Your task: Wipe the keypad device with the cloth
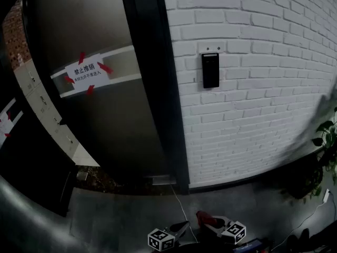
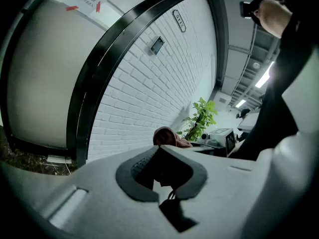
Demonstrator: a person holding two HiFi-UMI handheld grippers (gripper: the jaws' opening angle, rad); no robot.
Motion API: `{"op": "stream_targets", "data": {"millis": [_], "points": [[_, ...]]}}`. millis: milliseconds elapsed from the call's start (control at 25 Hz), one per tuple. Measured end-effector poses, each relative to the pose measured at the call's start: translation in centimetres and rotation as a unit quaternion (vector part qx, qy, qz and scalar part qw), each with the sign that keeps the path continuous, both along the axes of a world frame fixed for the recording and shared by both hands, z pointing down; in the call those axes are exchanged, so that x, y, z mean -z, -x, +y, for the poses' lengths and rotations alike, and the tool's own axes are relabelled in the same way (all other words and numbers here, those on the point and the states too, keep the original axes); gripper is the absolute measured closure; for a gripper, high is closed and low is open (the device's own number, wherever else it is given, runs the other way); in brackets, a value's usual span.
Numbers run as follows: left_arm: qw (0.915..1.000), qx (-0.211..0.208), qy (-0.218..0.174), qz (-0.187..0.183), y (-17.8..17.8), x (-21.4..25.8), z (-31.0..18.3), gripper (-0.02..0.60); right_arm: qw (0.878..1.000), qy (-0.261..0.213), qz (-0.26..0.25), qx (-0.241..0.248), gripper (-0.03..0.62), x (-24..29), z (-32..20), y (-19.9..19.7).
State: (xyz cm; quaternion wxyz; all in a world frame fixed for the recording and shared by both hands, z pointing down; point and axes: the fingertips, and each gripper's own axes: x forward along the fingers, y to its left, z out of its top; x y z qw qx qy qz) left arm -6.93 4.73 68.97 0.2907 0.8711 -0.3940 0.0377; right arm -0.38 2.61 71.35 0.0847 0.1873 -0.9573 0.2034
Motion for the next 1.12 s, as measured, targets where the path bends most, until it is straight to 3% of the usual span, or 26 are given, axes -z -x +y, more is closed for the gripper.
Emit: {"op": "stream_targets", "data": {"millis": [120,440,600,720,880,960,1040,1120], "points": [[1.0,0.003,-0.005,-0.001,-1.0,1.4,-4.3,0.577,1.0,-0.002,-0.007,-0.002,0.476,0.3,-5.4,-1.4],[0.999,0.014,-0.041,0.003,-3.3,5.2,-16.5,0.577,0.995,-0.069,-0.014,0.069,0.476,6.1,-17.5,-3.0],[0.9984,0.017,-0.054,0.004,-4.2,6.5,-19.8,0.577,0.991,-0.102,-0.01,0.086,0.476,8.4,-23.6,-5.5],[0.9978,0.037,-0.054,0.009,-3.1,7.2,-20.7,0.577,0.982,-0.163,0.002,0.098,0.476,12.3,-28.2,-6.2],[0.9975,0.053,-0.044,0.016,-1.5,6.8,-21.6,0.577,0.951,-0.284,-0.016,0.119,0.476,25.0,-32.5,-4.1],[0.9978,0.045,-0.045,0.02,-1.0,6.7,-22.4,0.577,0.931,-0.355,0.001,0.087,0.476,32.7,-35.1,-3.1],[0.9979,0.035,-0.05,0.023,-0.9,6.8,-23.4,0.577,0.895,-0.445,0.029,0.019,0.476,41.2,-37.7,-2.8],[0.9975,0.029,-0.061,0.021,-0.5,7.3,-24.1,0.577,0.835,-0.542,0.082,-0.047,0.476,48.7,-39.5,-2.0]]}}
